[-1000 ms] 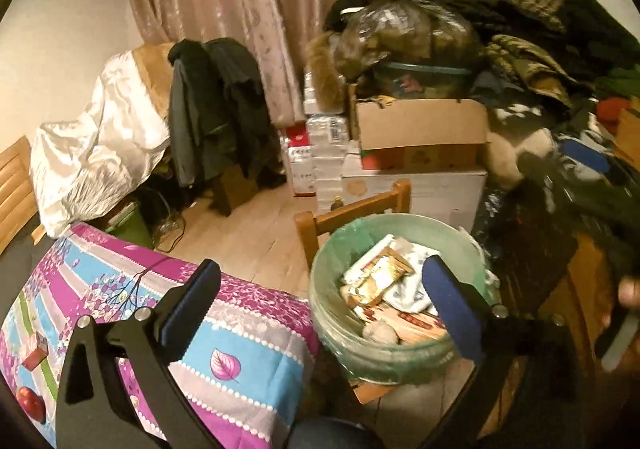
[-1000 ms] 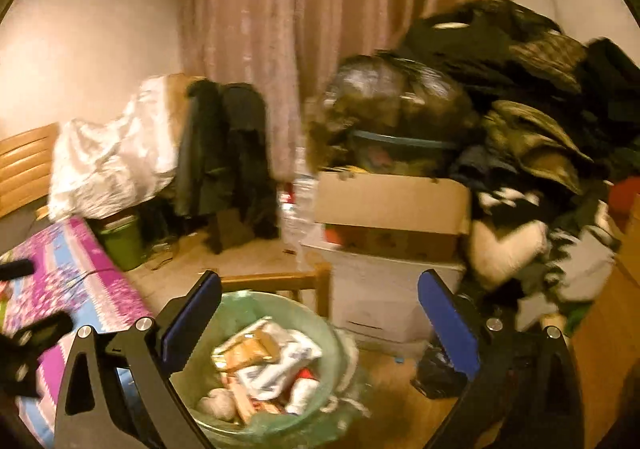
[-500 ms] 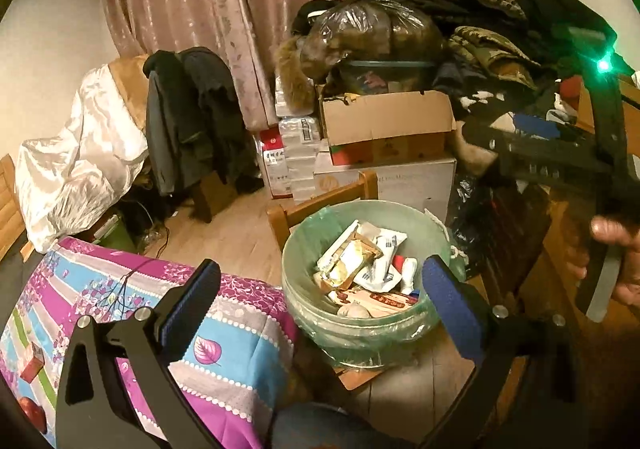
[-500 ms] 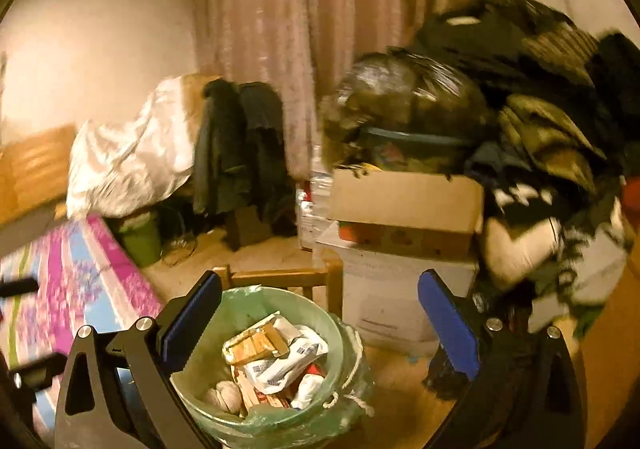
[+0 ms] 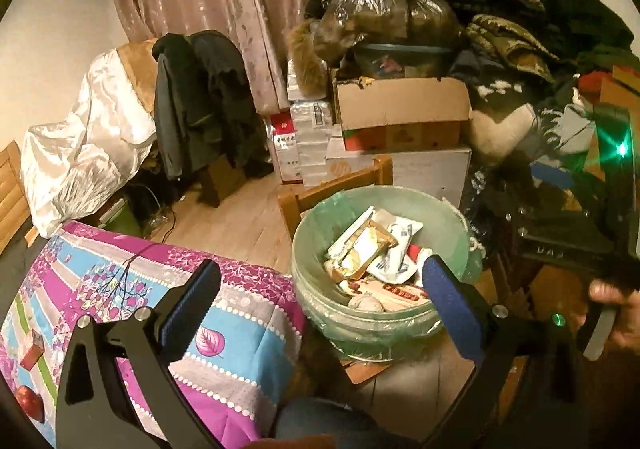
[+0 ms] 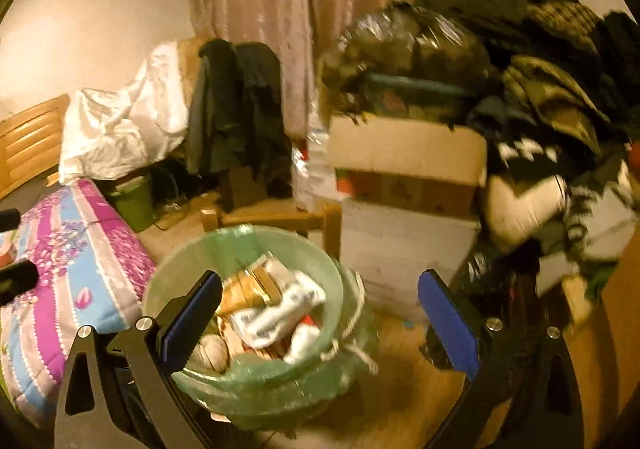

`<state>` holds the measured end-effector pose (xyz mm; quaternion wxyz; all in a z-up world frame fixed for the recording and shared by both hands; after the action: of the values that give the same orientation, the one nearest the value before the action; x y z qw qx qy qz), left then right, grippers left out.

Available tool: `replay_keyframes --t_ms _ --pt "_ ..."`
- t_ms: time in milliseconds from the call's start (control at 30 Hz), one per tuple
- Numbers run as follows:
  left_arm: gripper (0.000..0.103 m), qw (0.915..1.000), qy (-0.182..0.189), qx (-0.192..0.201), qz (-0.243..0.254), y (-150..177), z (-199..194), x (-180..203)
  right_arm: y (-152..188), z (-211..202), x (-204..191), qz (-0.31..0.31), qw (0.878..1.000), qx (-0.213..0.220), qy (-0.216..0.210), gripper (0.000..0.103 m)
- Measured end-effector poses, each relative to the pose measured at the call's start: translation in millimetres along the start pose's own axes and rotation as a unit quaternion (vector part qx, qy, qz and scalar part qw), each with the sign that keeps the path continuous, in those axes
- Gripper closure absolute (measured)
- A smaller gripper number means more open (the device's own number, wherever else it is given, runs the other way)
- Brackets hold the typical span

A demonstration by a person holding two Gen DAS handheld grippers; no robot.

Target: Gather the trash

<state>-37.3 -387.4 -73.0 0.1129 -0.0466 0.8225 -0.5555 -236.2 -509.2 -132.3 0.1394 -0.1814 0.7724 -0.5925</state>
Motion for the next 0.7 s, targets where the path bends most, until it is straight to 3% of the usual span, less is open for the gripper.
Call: replay_keyframes --t_ms 200,467,700 --pt "0.006 1.0 -0.007 -0.006 0.003 3.6 4.0 -1.9 30.5 4.0 -9.8 -0.008 0.999 -0.018 0.034 0.005" --pt "0.006 0.9999 -0.009 -0.009 -0.001 4.2 4.5 -2.6 43.1 4.3 -10.0 0.017 0.996 -0.028 0.082 0.005" --pt "0.006 0.9999 -0.008 -0.013 -0.007 4.7 5.2 -3.3 42.6 3.9 -2.7 0.03 0.995 -0.029 0.089 0.005"
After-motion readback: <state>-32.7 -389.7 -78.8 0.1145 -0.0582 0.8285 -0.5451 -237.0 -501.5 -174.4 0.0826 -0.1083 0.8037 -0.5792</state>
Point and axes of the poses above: each gripper's, at about its wrist camera, not at the fingertips, and z roughly the way its jaws point, x to its right, y to its underside, the point moved 2 cm from there along z, roughly the way its jaws point, and after that the axes turned 13 degrees about x, right-handed, at the moved point
